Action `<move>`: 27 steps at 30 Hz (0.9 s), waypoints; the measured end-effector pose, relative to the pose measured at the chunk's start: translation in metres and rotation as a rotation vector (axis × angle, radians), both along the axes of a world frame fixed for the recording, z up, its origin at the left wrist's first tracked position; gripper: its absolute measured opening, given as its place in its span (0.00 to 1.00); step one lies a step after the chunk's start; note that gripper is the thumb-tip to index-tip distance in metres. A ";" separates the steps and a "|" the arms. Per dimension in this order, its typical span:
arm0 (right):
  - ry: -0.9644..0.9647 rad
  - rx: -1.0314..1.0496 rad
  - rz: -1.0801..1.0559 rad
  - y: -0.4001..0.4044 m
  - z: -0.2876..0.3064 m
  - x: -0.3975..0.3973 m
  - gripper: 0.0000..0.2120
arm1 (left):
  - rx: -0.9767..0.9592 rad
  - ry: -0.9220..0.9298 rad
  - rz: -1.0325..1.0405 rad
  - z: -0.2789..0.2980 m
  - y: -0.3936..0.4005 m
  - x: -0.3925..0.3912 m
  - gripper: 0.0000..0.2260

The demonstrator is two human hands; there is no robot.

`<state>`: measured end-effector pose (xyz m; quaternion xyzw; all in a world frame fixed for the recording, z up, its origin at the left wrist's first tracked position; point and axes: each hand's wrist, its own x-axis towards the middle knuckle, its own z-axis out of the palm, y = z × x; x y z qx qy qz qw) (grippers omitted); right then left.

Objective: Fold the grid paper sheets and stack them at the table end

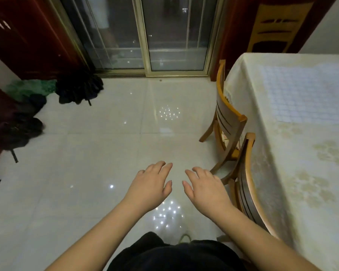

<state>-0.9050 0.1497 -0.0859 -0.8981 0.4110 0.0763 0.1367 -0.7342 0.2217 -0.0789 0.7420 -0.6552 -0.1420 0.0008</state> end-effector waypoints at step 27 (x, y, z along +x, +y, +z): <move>0.000 -0.118 -0.679 -0.264 0.014 0.078 0.23 | -0.041 0.006 -0.632 -0.003 -0.374 0.085 0.28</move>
